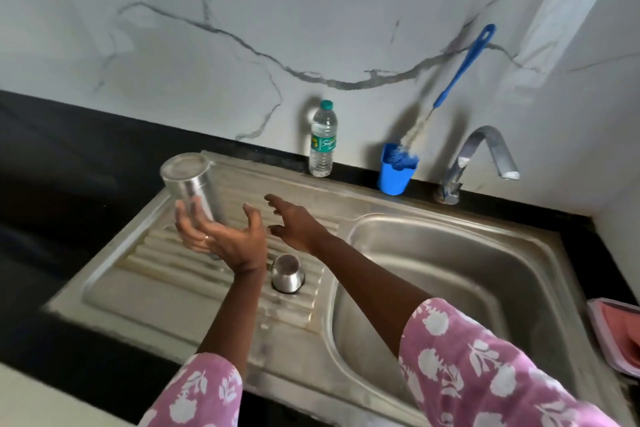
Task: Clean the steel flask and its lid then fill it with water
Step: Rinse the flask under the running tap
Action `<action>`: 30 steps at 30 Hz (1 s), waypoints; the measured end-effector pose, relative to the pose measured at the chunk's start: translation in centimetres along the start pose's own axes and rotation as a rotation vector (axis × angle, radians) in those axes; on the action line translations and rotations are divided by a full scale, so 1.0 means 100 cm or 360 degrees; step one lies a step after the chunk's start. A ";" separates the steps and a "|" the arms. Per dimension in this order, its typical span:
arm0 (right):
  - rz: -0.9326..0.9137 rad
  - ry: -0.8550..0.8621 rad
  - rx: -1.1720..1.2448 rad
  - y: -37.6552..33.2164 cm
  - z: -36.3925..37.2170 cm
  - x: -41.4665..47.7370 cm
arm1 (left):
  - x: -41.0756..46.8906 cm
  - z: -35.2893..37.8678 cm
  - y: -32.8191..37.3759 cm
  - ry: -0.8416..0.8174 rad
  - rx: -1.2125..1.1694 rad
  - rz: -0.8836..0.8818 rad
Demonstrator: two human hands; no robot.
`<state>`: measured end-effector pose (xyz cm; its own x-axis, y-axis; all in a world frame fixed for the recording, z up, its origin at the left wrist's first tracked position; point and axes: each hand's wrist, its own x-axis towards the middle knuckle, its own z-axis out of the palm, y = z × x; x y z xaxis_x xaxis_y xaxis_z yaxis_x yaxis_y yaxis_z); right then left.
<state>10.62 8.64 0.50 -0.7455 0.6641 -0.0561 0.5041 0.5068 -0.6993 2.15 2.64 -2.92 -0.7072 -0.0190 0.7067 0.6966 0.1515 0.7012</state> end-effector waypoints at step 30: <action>-0.0026 0.0680 0.0474 0.038 -0.058 -0.042 | -0.005 0.054 0.085 -0.0942 -0.0847 -0.0792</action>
<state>18.20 10.91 2.22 -0.4763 0.8541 0.2088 0.3016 0.3817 -0.8737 7.80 9.32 2.15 -0.7830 0.5678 0.2538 0.1575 -0.2138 0.9641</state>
